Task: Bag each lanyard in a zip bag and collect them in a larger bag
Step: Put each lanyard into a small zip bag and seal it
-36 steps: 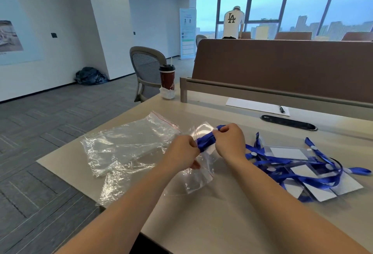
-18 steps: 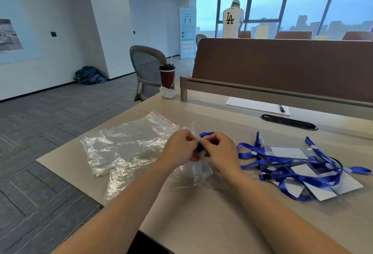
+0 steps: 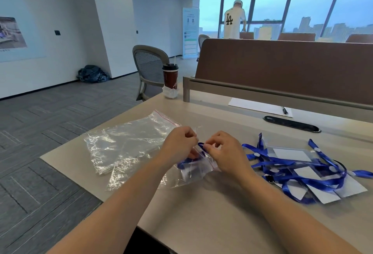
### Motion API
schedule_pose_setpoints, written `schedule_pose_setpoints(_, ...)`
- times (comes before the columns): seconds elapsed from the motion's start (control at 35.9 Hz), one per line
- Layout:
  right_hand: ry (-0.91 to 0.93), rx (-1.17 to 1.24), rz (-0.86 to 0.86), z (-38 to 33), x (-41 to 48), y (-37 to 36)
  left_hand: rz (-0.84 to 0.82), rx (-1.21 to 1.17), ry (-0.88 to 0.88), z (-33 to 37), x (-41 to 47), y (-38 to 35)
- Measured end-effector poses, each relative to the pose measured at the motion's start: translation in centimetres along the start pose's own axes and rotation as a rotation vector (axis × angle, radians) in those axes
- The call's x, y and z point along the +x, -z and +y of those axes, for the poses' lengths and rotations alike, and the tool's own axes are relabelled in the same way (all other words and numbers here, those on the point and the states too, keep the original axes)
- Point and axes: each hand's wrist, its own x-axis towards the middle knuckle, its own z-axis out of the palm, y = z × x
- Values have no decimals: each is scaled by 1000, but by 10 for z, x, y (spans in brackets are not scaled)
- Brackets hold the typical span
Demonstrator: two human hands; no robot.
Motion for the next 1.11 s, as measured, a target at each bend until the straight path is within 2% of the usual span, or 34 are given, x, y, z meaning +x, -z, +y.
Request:
schedule_pose_setpoints(0.11, -58, -24, 110, 0, 11, 7, -33, 96, -48, 5, -1, 8)
schedule_pose_setpoints(0.33, -424, 71, -139, -18, 29, 20, -89, 156, -77, 20, -2, 17)
schedule_pose_setpoints(0.5, -432, 80, -167, -30, 34, 31, -103, 296, -102, 30, -5, 23)
schedule_pose_setpoints(0.61, -506, 321, -73, -43, 31, 40, -102, 319, -149, 39, -11, 24)
schedule_pose_setpoints(0.75, -606, 463, -81, -55, 24, 50, -145, 346, -192, 48, -21, 21)
schedule_pose_setpoints(0.89, -636, 590, -38, -56, 16, 61, -286, 451, -155, 56, -37, 24)
schedule_pose_setpoints(1.03, -606, 505, -14, -50, 13, 61, -299, 645, -171, 49, -46, 30)
schedule_pose_setpoints(1.11, -510, 223, -17, -39, 12, 58, -239, 677, -191, 41, -46, 32)
